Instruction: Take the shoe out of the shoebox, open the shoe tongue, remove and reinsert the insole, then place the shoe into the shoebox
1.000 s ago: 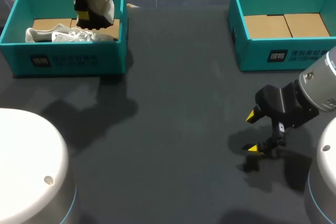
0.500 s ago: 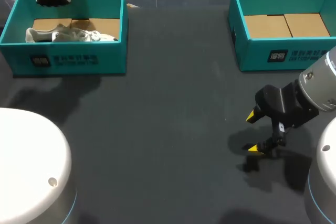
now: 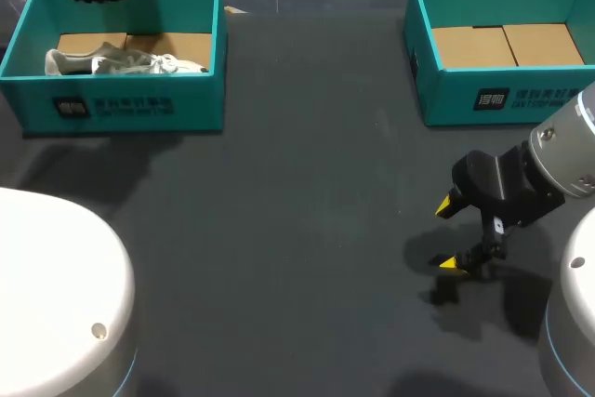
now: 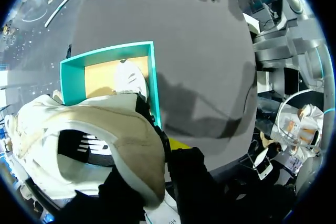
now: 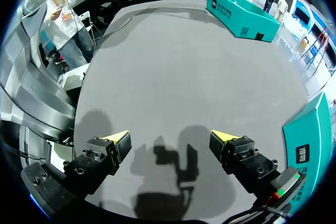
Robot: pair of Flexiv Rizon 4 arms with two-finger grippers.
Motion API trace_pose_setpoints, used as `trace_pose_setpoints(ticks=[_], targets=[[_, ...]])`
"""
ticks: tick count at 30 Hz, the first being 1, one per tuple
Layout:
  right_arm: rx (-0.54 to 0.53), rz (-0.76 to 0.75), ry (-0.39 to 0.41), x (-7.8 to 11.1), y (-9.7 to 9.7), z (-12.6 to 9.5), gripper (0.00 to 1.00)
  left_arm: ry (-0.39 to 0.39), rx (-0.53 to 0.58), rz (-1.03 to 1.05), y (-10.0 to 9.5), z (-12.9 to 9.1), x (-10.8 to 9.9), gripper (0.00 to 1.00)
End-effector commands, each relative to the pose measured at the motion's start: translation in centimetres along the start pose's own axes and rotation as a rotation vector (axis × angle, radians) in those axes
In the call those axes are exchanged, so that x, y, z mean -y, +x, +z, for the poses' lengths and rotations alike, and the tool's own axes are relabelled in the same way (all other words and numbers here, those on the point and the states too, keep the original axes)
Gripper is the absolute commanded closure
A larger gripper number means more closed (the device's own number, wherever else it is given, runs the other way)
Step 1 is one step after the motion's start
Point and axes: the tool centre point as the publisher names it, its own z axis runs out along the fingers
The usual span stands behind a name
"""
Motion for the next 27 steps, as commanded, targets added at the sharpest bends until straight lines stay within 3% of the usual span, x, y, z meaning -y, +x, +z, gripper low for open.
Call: trace_pose_setpoints(ticks=[1,6,7,8,11,17,27], targets=[[0.003,0.001,0.002,0.0,0.2,0.0,0.0,-0.02,0.011,-0.018,-1.2,0.7,-1.7,1.0],[0.003,0.001,0.002,0.0,0.2,0.0,0.0,0.014,-0.04,-0.067,-4.1,2.5,-6.5,1.0],[0.003,0.001,0.002,0.0,0.2,0.0,0.0,-0.017,-0.028,-0.09,-4.7,2.9,-7.3,1.0],[0.003,0.001,0.002,0.0,0.2,0.0,0.0,0.019,-0.036,-0.074,-5.1,3.0,-8.0,1.0],[0.003,0.001,0.002,0.0,0.2,0.0,0.0,0.003,-0.023,-0.073,-6.4,3.4,-9.9,1.0],[0.003,0.001,0.002,0.0,0.2,0.0,0.0,-0.015,0.013,0.034,-7.6,3.8,-11.6,1.0],[0.003,0.001,0.002,0.0,0.2,0.0,0.0,-0.031,0.09,0.489,-7.5,4.2,-13.3,1.0]])
